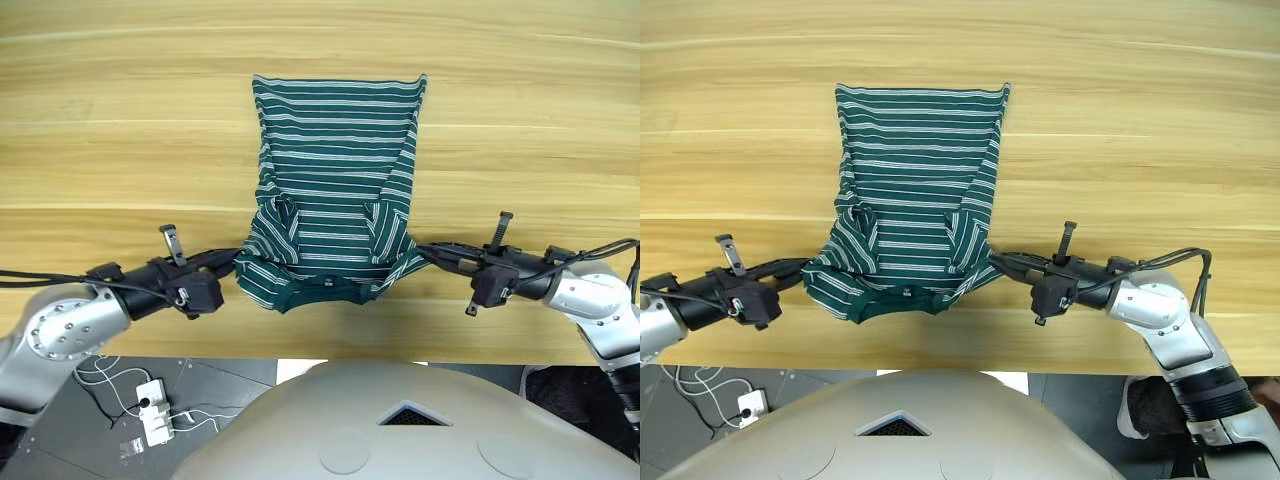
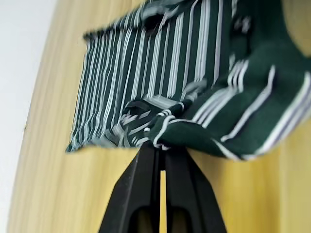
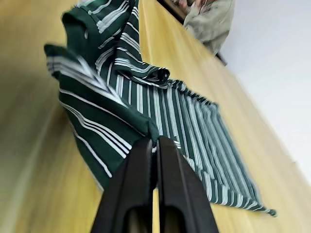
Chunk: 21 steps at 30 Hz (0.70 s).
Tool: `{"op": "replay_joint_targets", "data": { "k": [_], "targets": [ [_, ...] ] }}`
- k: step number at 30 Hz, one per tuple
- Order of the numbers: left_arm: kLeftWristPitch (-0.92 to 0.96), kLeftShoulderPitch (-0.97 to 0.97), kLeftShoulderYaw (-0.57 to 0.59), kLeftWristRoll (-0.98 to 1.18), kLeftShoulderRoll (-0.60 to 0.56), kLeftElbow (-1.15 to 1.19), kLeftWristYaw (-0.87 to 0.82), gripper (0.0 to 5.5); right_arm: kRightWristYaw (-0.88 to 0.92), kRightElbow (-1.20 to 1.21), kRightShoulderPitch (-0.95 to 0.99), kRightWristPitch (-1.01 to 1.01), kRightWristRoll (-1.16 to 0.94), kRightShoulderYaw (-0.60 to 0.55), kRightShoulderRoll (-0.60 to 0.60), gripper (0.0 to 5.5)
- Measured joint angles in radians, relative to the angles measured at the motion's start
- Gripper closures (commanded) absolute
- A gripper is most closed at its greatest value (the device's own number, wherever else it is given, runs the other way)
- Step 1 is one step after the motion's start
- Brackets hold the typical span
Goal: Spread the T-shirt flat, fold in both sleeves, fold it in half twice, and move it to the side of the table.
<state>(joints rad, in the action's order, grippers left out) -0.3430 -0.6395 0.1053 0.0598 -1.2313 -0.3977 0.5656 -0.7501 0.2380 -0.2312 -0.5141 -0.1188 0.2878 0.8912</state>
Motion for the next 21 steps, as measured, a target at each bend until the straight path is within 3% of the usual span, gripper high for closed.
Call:
{"op": "replay_joint_targets", "data": {
  "k": [5,13,21],
  "targets": [
    [0.071,-0.002,0.049,0.020,0.055,-0.040,0.092,5.50,-0.088,0.122,0.002,0.275,-0.254,-0.082,0.046,5.49],
    [0.196,0.024,0.115,0.108,0.160,-0.102,0.173,5.50,-0.156,0.190,0.023,0.520,-0.471,-0.183,0.036,5.49],
    [0.394,-0.002,0.323,0.358,0.229,-0.195,0.299,5.50,-0.180,0.227,0.036,0.632,-0.575,-0.288,-0.008,5.49]
  ]
}}
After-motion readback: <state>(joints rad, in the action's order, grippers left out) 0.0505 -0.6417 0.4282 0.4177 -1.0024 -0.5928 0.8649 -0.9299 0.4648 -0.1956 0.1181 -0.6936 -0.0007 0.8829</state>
